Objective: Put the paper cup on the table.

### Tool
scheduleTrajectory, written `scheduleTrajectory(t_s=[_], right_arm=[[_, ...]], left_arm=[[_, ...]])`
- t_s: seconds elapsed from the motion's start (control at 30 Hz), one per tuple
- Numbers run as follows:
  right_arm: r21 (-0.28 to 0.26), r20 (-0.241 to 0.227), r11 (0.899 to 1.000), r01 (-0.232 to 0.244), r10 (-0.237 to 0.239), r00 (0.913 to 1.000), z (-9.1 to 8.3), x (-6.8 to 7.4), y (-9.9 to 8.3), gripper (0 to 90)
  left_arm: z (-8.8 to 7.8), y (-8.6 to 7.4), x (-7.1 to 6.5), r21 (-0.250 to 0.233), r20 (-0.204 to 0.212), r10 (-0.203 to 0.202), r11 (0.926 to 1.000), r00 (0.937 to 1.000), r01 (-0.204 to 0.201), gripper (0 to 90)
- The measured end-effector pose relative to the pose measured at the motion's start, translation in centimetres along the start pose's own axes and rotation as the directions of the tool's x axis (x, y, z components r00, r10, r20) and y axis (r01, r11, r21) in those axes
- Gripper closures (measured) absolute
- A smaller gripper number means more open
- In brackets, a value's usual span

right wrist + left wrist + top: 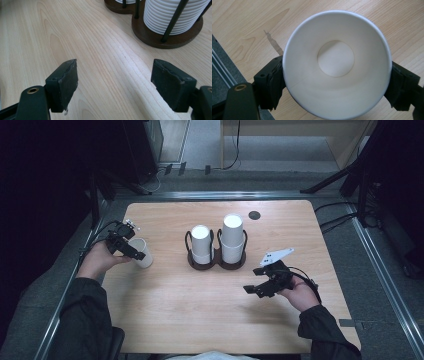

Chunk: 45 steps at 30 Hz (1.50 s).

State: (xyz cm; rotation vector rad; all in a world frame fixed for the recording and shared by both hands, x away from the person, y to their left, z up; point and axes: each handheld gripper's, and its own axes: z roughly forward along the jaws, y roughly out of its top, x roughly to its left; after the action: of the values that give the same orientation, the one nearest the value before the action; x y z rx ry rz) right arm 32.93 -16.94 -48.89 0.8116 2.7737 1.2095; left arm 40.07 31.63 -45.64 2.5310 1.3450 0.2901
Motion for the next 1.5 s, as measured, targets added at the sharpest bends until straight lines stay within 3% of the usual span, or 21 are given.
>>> scheduleTrajectory(t_s=[0.23,0.9,1.03,1.1,1.23,1.43,1.5], right_arm=[[0.002,-0.002,1.000,0.002,-0.002,1.0000,0.1,0.1,0.0,21.8],[0.001,0.002,1.000,-0.002,0.002,1.0000,-0.1,0.0,0.0,21.8],[0.005,0.006,1.000,-0.001,0.001,1.0000,-0.1,-0.1,0.0,21.8],[0.014,0.010,1.000,0.002,-0.003,0.9999,-0.1,-0.1,-0.1,21.8],[0.015,0.006,1.000,0.007,-0.007,1.0000,0.0,0.0,0.0,21.9],[0.016,0.007,1.000,0.007,-0.007,1.0000,0.0,0.1,0.0,21.9],[0.014,0.004,1.000,0.009,-0.009,0.9999,0.0,0.1,0.0,21.8]], left_arm=[[0.1,0.0,0.1,0.003,0.017,-0.011,0.9999,0.9998,0.011,13.2],[-1.8,-0.4,0.8,-0.074,0.084,-0.076,0.9938,0.9935,0.083,9.4],[-2.5,-0.5,0.9,-0.116,0.121,-0.076,0.9891,0.9897,0.090,9.5],[-2.9,-0.5,0.9,-0.125,0.113,-0.078,0.9878,0.9904,0.093,9.5],[-3.6,-0.6,1.0,-0.156,0.141,-0.082,0.9822,0.9866,0.104,9.6],[-4.8,-0.6,0.7,-0.184,0.128,-0.084,0.9772,0.9882,0.107,11.7],[-5.3,-0.6,0.4,-0.196,0.146,-0.080,0.9746,0.9860,0.108,12.6]])
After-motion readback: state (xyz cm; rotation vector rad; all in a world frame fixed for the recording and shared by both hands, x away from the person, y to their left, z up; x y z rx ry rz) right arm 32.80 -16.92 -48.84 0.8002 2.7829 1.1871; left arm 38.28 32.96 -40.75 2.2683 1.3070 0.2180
